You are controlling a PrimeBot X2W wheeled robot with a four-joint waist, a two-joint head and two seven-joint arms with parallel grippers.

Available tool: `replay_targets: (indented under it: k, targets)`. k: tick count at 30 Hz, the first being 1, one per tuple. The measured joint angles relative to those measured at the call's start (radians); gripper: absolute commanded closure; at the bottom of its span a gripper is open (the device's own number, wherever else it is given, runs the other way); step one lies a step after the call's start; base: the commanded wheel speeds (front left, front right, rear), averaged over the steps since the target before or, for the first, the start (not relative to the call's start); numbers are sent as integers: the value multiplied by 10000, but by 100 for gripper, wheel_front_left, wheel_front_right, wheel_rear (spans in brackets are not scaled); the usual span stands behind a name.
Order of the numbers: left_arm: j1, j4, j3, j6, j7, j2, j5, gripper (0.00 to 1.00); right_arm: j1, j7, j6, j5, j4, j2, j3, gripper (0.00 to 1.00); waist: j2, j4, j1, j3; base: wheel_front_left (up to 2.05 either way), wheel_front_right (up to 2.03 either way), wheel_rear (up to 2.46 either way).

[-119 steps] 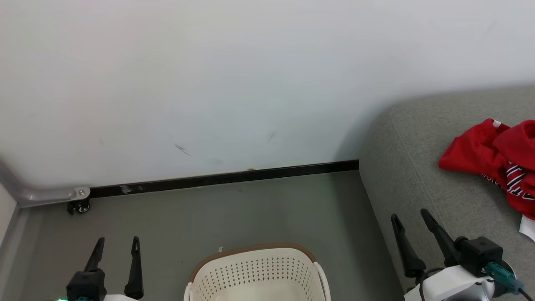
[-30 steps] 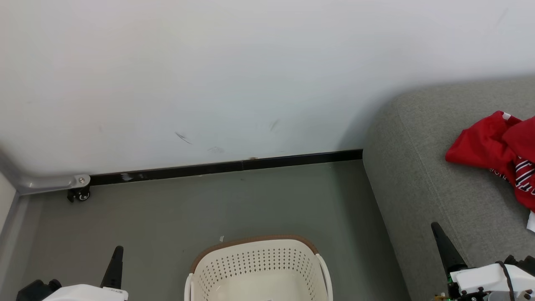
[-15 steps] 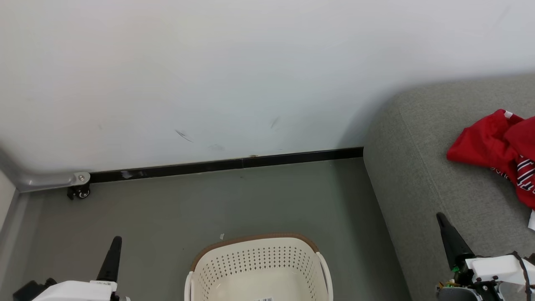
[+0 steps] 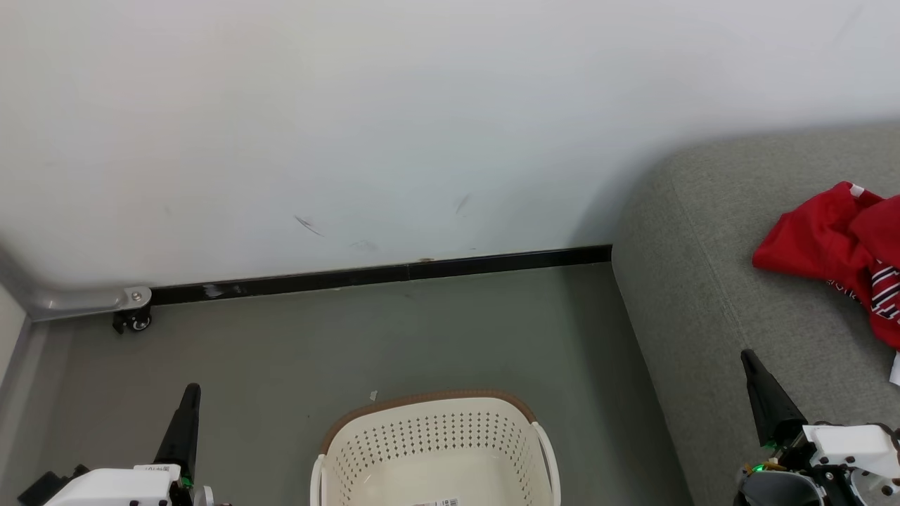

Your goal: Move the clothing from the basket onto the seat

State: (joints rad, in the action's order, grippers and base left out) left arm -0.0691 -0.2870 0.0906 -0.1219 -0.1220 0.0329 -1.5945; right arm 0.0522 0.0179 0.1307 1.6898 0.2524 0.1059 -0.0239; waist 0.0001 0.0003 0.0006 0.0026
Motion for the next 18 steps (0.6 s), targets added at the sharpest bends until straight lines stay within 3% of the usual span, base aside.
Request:
replay_targets:
  k: [18]
  targets:
    - [-16,58,-4,-10,2,-2,0,100,1,12,0,4,54,0,-23,100,0,-2,-1,2,0,0,0]
